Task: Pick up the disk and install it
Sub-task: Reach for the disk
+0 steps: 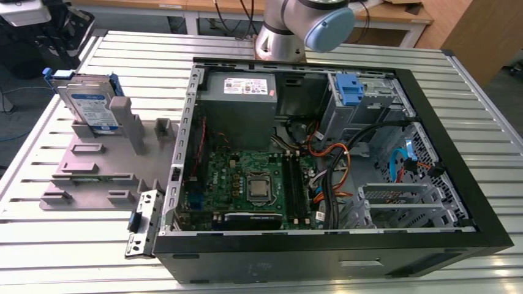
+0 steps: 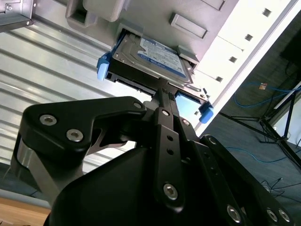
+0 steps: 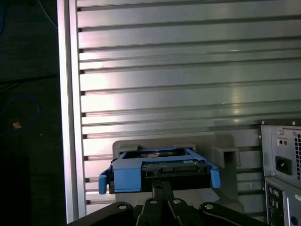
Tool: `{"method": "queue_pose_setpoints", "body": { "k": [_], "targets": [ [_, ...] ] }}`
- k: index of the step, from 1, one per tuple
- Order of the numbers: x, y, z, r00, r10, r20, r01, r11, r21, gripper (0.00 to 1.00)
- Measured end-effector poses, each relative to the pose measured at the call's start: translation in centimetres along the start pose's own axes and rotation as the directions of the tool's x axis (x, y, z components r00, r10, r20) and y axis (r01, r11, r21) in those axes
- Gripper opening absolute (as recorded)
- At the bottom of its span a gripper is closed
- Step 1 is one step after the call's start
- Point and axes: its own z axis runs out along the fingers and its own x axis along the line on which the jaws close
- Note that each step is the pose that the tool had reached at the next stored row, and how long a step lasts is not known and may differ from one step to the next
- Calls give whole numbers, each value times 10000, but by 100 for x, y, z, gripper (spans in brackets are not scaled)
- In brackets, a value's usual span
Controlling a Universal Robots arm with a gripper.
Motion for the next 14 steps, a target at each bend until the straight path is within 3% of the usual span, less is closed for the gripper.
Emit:
{"method": "queue_pose_setpoints", "body": {
  "k": [5, 14],
  "targets": [
    [38, 2, 24, 10000, 0, 1, 0, 10000, 1, 11],
    [21, 3, 48, 10000, -23, 3, 23, 10000, 63, 11]
  ]
}}
